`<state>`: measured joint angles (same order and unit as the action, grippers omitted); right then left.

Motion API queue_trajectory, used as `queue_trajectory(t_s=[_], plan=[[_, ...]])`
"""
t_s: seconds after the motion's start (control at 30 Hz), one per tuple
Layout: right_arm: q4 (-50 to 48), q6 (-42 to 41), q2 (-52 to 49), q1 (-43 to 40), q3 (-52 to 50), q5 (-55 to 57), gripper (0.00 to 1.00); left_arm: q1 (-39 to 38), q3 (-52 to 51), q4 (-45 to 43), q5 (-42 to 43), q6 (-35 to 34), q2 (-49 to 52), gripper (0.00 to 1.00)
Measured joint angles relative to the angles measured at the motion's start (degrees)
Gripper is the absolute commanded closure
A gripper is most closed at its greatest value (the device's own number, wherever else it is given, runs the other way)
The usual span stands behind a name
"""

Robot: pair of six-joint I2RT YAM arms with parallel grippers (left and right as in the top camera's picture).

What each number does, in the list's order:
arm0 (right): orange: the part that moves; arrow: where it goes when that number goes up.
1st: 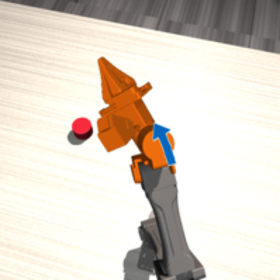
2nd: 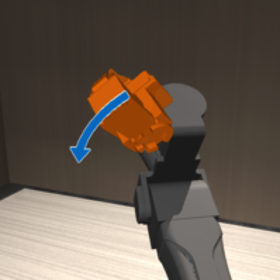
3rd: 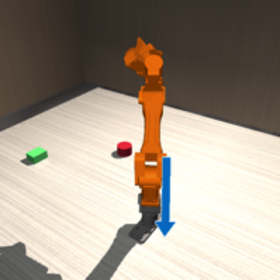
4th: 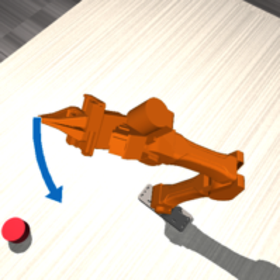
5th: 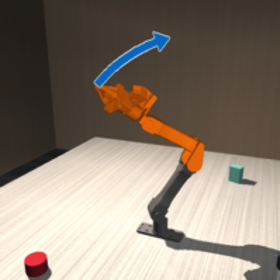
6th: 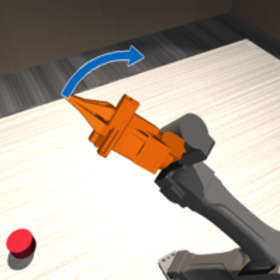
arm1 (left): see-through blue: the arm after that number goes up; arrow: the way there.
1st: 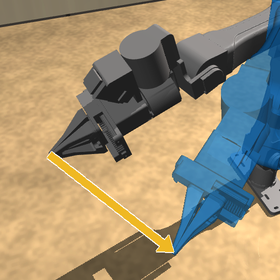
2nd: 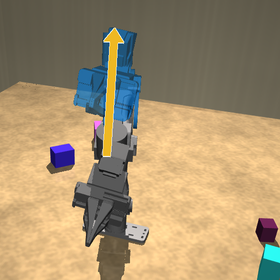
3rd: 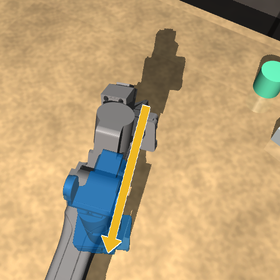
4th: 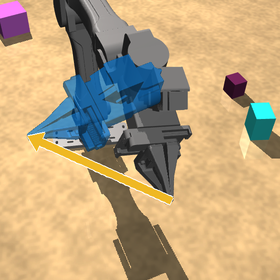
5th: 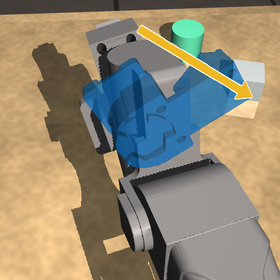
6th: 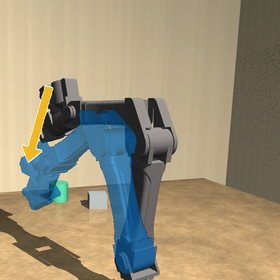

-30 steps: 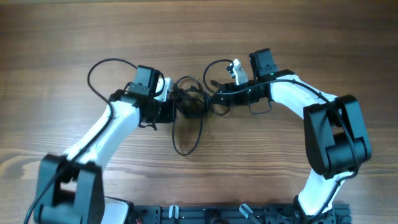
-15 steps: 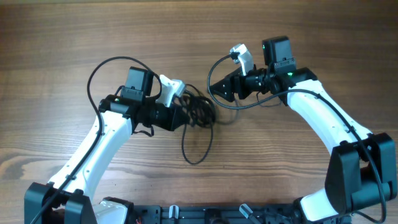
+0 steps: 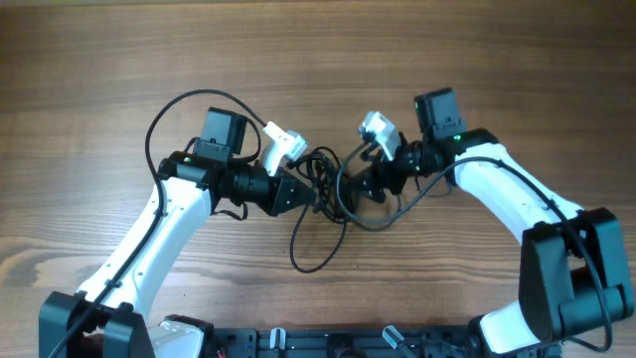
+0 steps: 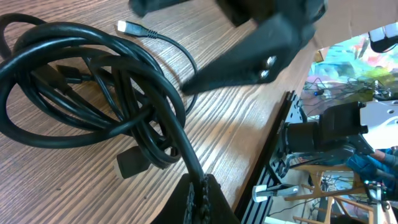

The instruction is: Untangle cables

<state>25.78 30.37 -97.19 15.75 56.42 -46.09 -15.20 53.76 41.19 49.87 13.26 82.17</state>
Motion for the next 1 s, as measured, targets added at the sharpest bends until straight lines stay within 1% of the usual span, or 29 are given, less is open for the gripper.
queue_trajectory(t_s=[0.13,0.2,0.3,0.4,0.47,0.5,0.53,0.57,0.6,0.63,0.8,1.0], plan=[[-5.55,1.05,0.02,3.1,-3.28,-0.24,0.11,0.0,0.0,0.42,1.99,0.02,0.0,0.96],[-7.02,1.2,0.02,4.55,-4.15,0.07,0.13,0.0,0.0,0.76,3.87,0.02,0.0,0.96],[-9.38,-0.02,0.0,5.88,-4.76,1.64,0.24,0.0,0.0,0.87,7.56,0.31,0.0,0.96],[-13.16,-3.32,0.0,5.92,-5.01,5.79,0.4,0.0,0.0,1.16,12.9,2.14,0.0,0.96],[-14.97,-5.4,0.0,5.92,-5.22,7.58,0.55,0.02,0.0,1.2,16.2,2.95,0.0,0.96],[-15.67,-5.68,0.0,5.92,-5.31,7.85,0.57,0.07,0.0,1.22,17.22,3.15,0.0,0.96],[-16.31,-6.51,0.0,5.92,-5.38,8.2,0.64,0.17,0.0,1.22,18.67,3.3,0.0,0.96],[-16.87,-6.82,0.0,5.92,-5.4,8.52,0.74,0.24,0.0,1.22,19.58,3.43,0.0,0.96],[-17.7,-7.82,0.02,5.92,-5.42,9.22,0.88,0.33,0.0,1.25,20.76,3.61,0.0,0.96],[-18.64,-9.11,0.0,5.92,-5.44,10.47,0.96,0.33,0.0,1.27,21.59,3.65,0.0,0.96],[-21.29,-19.45,0.02,5.29,-5.53,21.59,0.96,0.87,0.09,4.66,22.77,3.48,0.0,0.96],[-21.09,-29.31,0.0,1.99,-5.53,30.6,0.96,3.63,0.2,11.87,17.66,2.47,0.0,0.96]])
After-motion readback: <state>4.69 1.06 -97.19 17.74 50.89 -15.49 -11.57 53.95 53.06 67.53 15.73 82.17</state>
